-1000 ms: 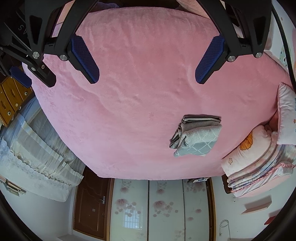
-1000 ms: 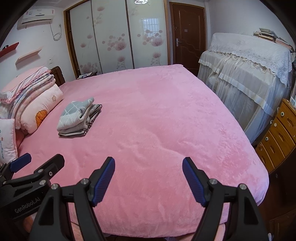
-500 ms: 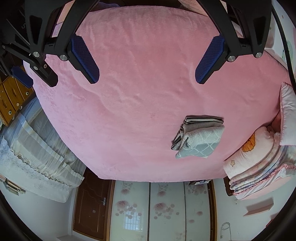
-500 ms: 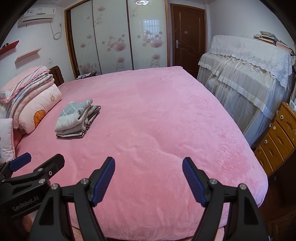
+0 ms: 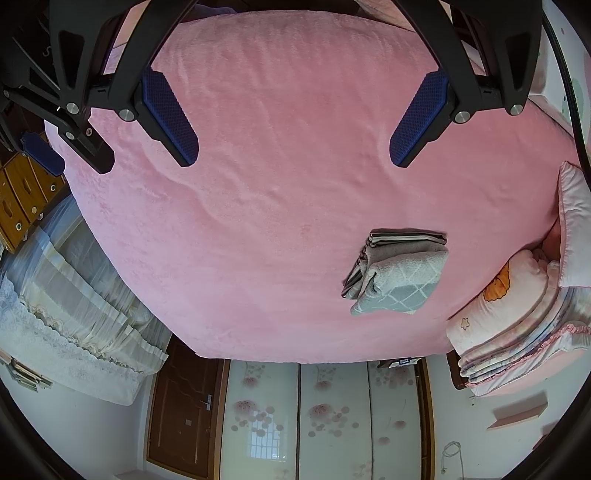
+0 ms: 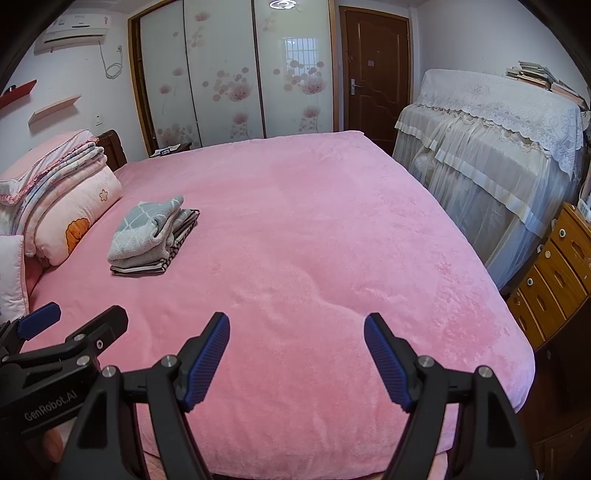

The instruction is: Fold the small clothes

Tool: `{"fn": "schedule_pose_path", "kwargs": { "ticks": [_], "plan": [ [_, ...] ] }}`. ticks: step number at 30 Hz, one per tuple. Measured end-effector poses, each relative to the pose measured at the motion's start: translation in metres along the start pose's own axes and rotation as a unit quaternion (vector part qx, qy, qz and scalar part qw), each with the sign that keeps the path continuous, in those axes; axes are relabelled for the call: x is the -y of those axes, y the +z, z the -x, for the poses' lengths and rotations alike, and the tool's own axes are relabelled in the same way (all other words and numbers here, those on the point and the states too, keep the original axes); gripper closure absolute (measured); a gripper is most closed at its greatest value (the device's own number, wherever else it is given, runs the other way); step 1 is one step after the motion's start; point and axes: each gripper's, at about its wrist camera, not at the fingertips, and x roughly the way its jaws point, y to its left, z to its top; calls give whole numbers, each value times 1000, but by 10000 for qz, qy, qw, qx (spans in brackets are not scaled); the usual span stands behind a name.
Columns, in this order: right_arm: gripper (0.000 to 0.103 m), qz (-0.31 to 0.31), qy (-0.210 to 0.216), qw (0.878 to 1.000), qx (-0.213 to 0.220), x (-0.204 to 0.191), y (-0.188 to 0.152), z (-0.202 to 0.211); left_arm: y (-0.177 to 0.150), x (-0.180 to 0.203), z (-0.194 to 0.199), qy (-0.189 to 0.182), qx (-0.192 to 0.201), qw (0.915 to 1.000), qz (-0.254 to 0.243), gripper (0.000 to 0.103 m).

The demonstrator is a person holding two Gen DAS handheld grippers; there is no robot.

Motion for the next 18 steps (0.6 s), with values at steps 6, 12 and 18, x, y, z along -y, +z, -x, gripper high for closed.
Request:
{"fn": "schedule_pose_path", "kwargs": {
  "ticks": [6, 12, 18],
  "plan": [
    [27, -3, 3, 10000, -4, 0, 0, 0, 0, -1, -1, -1, -11, 10000, -7, 0],
    [27, 1, -15, 10000, -5, 2, 1, -1, 0, -2, -2, -15, -38, 10000, -22, 0],
    [27, -9, -18, 10000, -5, 3, 0, -1, 0, -3, -4, -30, -76, 10000, -49, 0]
  ]
}}
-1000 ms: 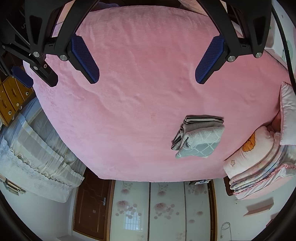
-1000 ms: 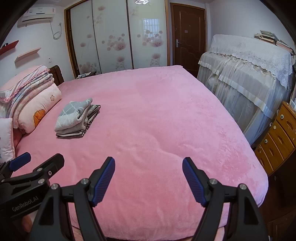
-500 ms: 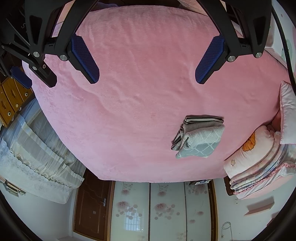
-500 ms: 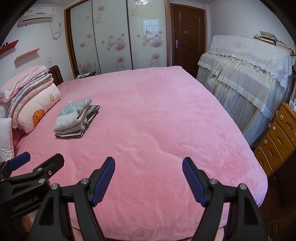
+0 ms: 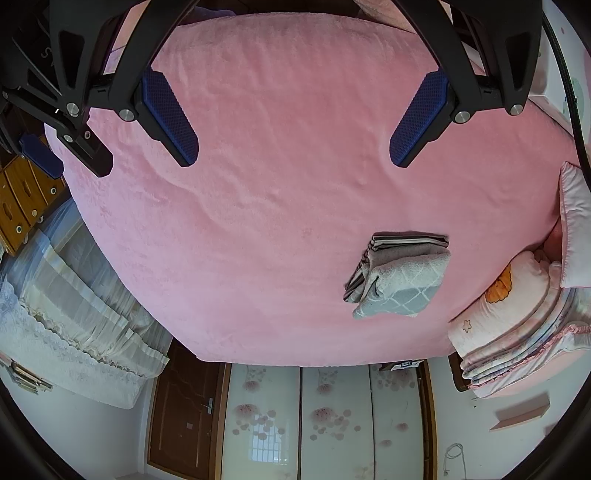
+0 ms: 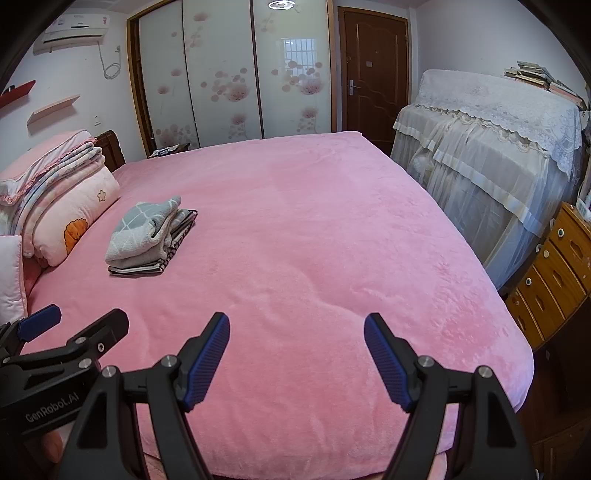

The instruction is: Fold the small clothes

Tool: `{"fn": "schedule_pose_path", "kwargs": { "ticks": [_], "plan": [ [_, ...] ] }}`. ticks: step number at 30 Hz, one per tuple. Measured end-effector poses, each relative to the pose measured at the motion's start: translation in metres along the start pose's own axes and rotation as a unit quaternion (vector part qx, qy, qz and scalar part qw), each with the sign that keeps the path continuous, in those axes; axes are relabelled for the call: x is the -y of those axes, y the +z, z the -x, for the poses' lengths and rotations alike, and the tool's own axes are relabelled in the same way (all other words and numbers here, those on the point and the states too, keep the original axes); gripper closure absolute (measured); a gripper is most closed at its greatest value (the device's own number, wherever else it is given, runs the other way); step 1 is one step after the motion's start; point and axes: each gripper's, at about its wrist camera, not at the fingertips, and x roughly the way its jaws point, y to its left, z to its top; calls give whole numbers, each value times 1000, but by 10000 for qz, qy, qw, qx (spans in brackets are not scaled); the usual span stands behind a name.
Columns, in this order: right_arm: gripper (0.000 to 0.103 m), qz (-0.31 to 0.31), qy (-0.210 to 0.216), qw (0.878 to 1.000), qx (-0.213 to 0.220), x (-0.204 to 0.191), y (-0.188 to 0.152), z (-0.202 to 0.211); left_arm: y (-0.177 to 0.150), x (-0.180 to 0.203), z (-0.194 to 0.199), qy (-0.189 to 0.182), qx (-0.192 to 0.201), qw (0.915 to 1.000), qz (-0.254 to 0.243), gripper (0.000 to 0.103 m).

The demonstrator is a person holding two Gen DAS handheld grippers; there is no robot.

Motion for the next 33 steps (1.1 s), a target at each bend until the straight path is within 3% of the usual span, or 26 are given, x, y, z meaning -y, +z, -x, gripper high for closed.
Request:
{"fn": "schedule_pose_path", "kwargs": {
  "ticks": [33],
  "plan": [
    [27, 5, -26, 10000, -22, 5, -4, -2, 0, -5, -6, -38, -182, 9998, 17, 0]
  ]
}}
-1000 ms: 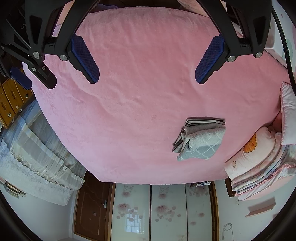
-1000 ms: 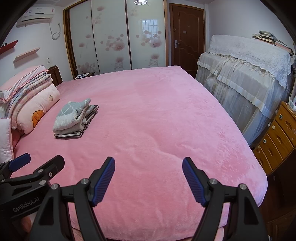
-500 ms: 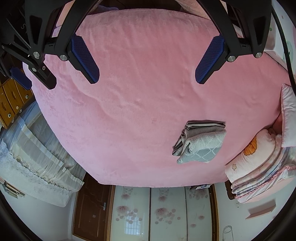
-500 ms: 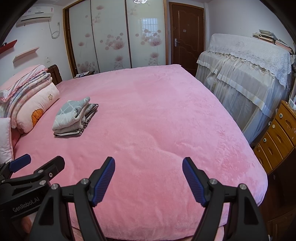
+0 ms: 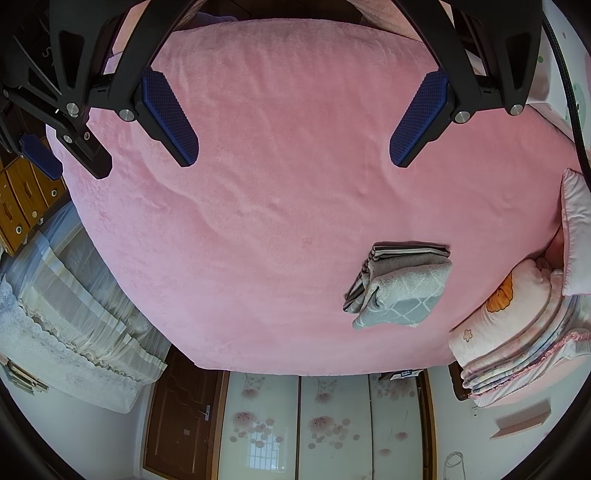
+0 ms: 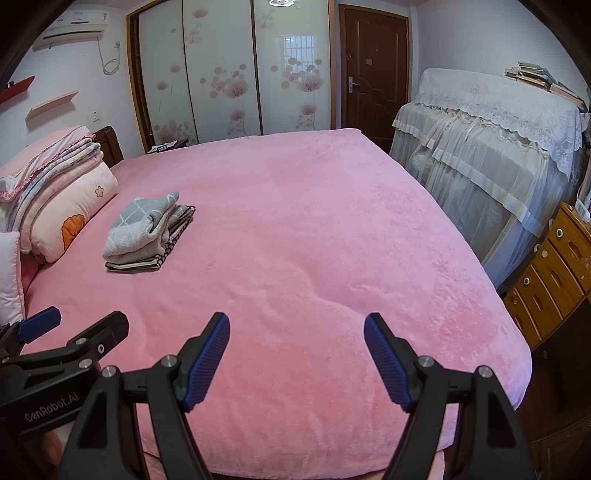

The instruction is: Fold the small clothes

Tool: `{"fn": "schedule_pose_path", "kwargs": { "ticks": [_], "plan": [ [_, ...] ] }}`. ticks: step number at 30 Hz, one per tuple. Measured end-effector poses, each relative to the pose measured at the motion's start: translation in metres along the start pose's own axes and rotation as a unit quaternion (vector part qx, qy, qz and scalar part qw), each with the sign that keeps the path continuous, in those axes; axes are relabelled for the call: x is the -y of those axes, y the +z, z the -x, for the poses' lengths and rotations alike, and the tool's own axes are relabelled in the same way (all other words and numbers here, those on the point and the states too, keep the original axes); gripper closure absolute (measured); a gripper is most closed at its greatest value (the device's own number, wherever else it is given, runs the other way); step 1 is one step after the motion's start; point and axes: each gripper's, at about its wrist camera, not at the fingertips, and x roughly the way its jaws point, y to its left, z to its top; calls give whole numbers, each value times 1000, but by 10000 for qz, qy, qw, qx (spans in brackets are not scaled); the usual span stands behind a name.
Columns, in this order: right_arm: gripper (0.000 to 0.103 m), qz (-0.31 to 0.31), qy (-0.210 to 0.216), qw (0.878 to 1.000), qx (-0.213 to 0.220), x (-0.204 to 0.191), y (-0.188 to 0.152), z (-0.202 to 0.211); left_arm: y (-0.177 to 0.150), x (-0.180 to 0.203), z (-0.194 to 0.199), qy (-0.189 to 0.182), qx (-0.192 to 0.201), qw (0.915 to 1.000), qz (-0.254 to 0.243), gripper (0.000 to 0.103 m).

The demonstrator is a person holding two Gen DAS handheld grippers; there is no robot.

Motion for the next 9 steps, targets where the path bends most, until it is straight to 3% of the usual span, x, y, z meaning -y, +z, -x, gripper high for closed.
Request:
{"fn": "schedule_pose_path", "kwargs": {
  "ticks": [9],
  "plan": [
    [27, 4, -6, 10000, -3, -1, 1, 0, 0, -2, 0, -3, -16, 10000, 3, 0]
  ]
}}
